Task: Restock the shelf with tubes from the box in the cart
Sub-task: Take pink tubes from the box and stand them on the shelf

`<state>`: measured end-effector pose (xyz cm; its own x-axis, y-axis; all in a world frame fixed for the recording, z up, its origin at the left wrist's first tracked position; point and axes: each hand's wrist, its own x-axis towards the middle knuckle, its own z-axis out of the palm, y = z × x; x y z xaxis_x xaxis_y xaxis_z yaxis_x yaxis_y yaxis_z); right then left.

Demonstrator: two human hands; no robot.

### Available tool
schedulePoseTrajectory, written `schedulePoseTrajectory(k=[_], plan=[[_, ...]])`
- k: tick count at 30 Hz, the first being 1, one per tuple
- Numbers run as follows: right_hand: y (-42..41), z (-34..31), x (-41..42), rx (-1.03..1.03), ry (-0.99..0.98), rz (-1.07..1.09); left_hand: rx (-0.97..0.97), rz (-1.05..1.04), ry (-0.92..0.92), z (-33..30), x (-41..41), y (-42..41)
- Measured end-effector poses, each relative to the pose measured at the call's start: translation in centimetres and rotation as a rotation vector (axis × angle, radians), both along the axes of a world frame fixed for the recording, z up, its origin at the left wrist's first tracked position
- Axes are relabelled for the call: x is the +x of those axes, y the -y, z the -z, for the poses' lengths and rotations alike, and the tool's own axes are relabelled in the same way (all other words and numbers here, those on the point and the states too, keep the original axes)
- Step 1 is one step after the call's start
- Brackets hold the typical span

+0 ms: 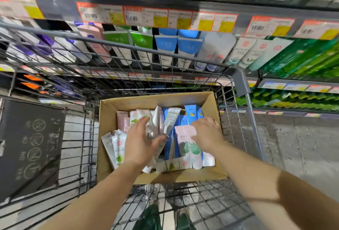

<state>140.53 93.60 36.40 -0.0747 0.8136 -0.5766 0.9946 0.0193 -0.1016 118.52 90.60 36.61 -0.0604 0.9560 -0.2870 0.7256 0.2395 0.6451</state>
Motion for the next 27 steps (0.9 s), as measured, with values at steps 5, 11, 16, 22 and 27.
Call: schedulePoseTrajectory(k=[5, 11, 16, 22, 27], plan=[[-0.3, -1.2, 1.2, -0.1, -0.2, 0.125, -0.121, 0.025, 0.106, 0.4, 1.4, 1.3], [-2.4, -6.0, 0.8, -0.119, -0.425, 0.083, -0.403, 0.145, 0.329, -0.2, 3.4, 2.0], [-3.5, -7.3, -0.9, -0.211, -0.852, 0.465, -0.55, 0.078, 0.612, -0.2, 4.1, 1.9], [-2.8, 0.1, -0.9, -0.238, -0.297, 0.246, -0.57, -0.118, 0.646, 0.3, 1.1, 2.3], [-0.6, 2.8, -1.9, -0.181, -0.228, 0.245, -0.579, -0.142, 0.612, 0.8, -0.7, 2.9]])
